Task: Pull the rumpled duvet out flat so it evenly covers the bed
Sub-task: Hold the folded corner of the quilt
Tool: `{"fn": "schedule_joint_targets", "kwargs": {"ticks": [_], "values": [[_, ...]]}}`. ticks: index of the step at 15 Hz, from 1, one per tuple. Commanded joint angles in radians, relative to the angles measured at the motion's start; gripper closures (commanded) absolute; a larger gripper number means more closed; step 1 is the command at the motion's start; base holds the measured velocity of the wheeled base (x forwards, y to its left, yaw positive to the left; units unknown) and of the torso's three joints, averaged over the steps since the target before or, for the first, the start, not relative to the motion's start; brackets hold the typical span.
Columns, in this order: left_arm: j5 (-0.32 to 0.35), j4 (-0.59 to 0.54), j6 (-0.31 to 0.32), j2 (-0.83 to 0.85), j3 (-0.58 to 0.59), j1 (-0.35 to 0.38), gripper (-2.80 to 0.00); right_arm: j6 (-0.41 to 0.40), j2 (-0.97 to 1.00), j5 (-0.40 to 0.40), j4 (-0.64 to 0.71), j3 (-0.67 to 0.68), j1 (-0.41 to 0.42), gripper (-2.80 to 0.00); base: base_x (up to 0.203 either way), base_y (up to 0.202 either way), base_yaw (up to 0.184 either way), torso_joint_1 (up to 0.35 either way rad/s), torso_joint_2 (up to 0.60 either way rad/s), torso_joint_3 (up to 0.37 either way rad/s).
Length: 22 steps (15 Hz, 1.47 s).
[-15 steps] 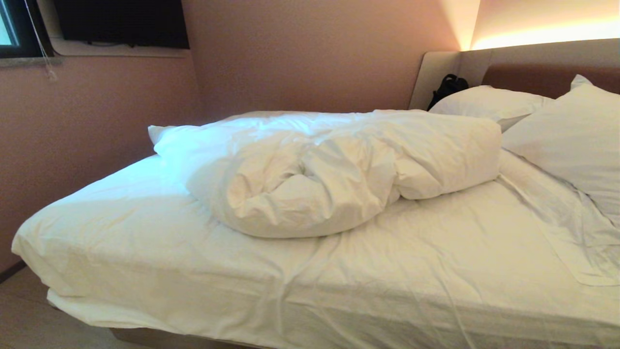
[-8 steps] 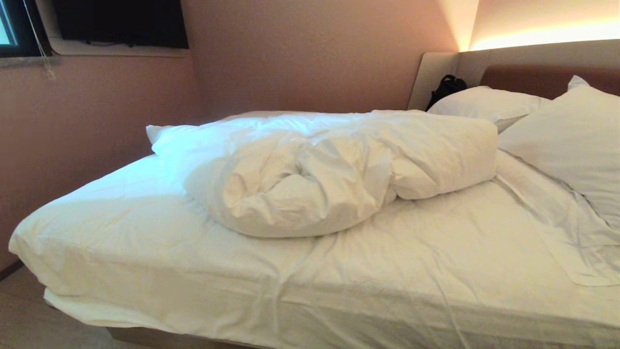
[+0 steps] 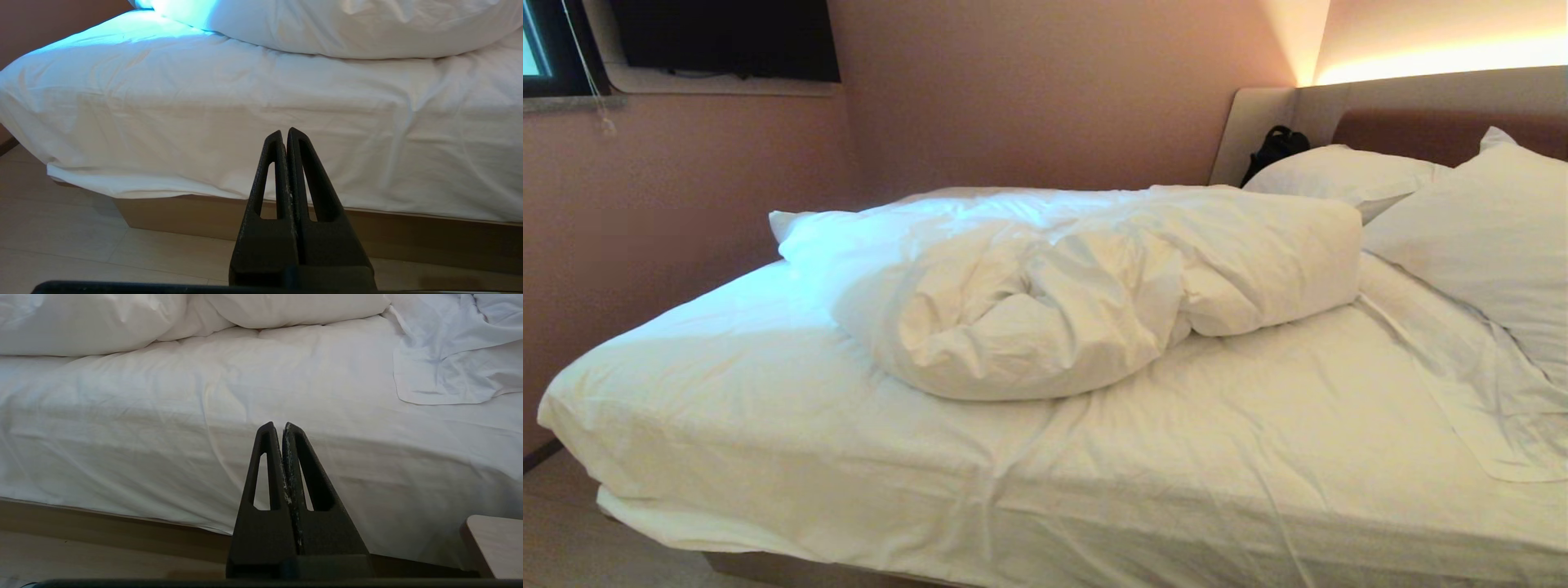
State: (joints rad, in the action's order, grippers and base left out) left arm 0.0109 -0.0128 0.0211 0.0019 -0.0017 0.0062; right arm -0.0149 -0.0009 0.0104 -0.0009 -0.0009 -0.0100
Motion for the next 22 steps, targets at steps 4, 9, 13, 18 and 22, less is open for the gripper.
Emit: {"fn": "schedule_joint_targets", "kwargs": {"ticks": [4, 9, 13, 18, 22], "values": [[0.000, 0.000, 0.000, 0.000, 0.000, 0.001, 0.00, 0.000, 0.001, 0.000, 0.001, 0.001, -0.001, 0.00, 0.000, 0.000, 0.000, 0.000, 0.00, 0.000], [0.000, 0.000, 0.000, 0.000, 0.000, 0.000, 0.00, 0.000, 0.001, 0.000, 0.001, 0.001, -0.001, 0.00, 0.000, 0.000, 0.000, 0.000, 0.00, 0.000], [0.000, 0.000, 0.000, 0.000, 0.000, 0.000, 0.00, 0.001, 0.001, -0.001, 0.001, 0.000, -0.001, 0.00, 0.000, 0.000, 0.000, 0.000, 0.00, 0.000], [-0.005, -0.003, 0.000, 0.000, 0.000, 0.000, 0.00, -0.004, 0.001, 0.000, -0.001, -0.001, -0.001, 0.00, 0.000, 0.000, 0.000, 0.000, 0.00, 0.000], [-0.003, -0.001, -0.001, 0.000, 0.000, 0.001, 0.00, -0.004, 0.001, 0.000, -0.001, 0.001, -0.001, 0.00, -0.104, 0.000, 0.000, 0.006, 0.00, 0.003]]}}
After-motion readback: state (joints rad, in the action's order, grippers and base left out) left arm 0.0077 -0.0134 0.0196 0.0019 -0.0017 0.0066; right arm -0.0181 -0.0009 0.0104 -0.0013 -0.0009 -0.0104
